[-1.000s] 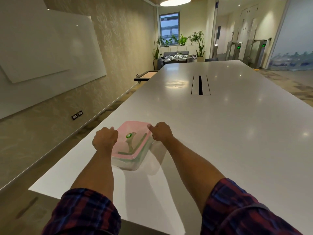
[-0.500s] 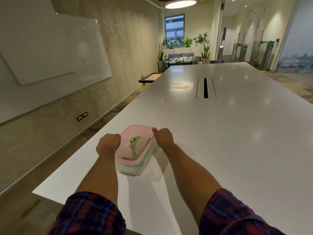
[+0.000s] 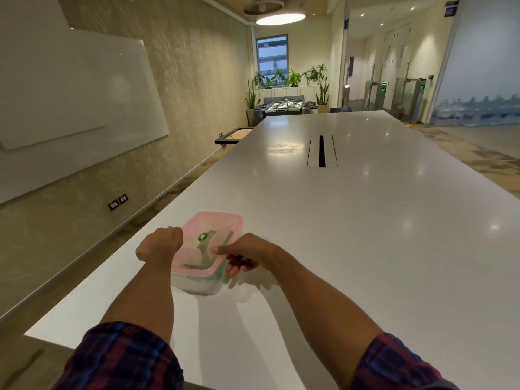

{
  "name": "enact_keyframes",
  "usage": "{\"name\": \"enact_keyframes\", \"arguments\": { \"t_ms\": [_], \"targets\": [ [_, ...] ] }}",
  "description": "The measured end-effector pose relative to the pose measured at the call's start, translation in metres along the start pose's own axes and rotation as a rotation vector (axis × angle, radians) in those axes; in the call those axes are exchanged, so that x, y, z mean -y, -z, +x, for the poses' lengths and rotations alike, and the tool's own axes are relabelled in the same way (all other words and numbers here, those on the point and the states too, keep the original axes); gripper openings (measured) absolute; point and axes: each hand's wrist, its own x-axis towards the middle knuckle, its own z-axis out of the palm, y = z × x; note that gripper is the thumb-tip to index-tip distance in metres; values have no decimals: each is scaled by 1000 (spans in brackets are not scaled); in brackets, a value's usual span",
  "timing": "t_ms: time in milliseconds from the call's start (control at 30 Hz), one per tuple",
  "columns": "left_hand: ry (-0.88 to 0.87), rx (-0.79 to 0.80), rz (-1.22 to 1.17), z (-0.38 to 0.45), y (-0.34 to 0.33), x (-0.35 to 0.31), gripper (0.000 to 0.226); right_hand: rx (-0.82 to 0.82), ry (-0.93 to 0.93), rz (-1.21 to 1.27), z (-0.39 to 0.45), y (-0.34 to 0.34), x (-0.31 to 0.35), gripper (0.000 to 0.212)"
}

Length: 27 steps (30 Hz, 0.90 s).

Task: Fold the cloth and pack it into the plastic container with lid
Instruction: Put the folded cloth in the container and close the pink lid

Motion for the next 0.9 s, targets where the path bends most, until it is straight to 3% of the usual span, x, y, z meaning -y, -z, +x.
{"name": "enact_keyframes", "arguments": {
  "t_ms": [233,400,633,733,833,900],
  "targets": [
    [-63,16,-383,-11,-4,-31,53,-255,75,146,4,24,-3,48],
    [-147,130,-621,-19,-3,-67,49,-436,117,325,7,57,-9,37],
    [-212,234,-872,-27,-16,-108,31,-647,92,306,20,99,-19,27],
    [-236,266,-942,-23,-26,-123,35,-694,108,261,25,110,-21,16],
    [-258,273,-970,-17,-39,-131,39,-733,123,256,25,114,-18,49],
    [-279,266,-957,-14,-45,-134,39,-754,154,229,24,115,-17,51]
  ]
}}
